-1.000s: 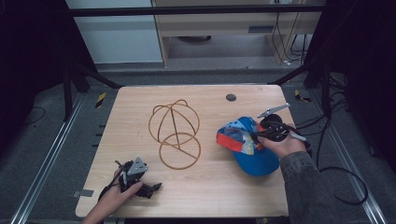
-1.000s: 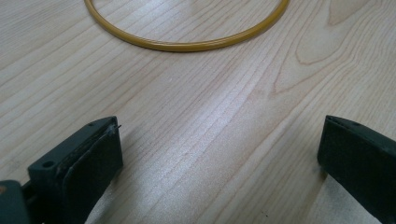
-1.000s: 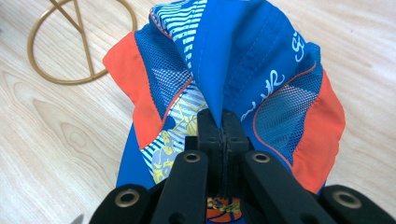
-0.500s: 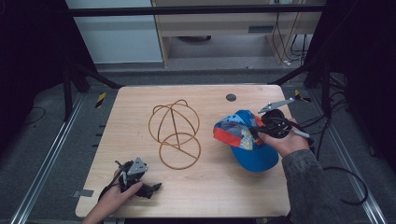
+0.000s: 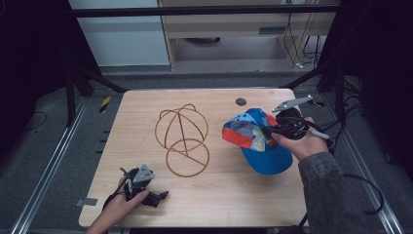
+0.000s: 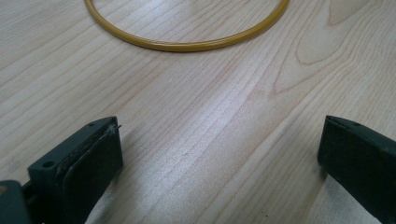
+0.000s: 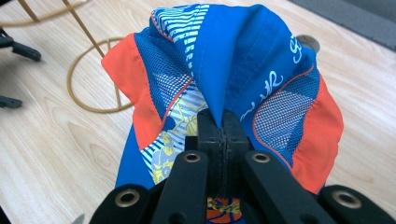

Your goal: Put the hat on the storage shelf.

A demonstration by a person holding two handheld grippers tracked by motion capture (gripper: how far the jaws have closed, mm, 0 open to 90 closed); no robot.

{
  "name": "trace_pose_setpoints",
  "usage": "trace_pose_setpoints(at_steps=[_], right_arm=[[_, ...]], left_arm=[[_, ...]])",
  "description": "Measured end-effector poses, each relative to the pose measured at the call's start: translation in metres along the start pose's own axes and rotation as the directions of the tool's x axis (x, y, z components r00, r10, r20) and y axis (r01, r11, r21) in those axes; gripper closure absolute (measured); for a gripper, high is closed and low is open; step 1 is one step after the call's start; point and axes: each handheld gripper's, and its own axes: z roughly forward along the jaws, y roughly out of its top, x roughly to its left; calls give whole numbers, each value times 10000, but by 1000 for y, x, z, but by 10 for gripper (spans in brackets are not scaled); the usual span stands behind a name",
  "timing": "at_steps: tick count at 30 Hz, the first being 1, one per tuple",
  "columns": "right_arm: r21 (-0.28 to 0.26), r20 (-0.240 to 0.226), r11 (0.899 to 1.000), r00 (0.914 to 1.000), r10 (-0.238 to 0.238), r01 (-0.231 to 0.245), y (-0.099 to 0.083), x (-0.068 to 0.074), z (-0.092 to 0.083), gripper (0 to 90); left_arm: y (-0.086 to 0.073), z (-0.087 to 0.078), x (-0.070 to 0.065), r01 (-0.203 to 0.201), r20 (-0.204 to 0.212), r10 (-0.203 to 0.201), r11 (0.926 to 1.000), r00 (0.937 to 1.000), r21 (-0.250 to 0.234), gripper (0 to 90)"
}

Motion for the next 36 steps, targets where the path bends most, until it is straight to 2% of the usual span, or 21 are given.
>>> trace_pose_setpoints(at_steps=[5,36], right_arm=[[-149,0,9998,9999,-132,132,10,2,-7,898],[-1011,61,9931,9982,-595,598,33,12,-35,898]], left_arm=[[0,0,0,9,-2,-9,10000,10000,1,0],[0,0,0,2,7,-2,10000,10000,-7,0]])
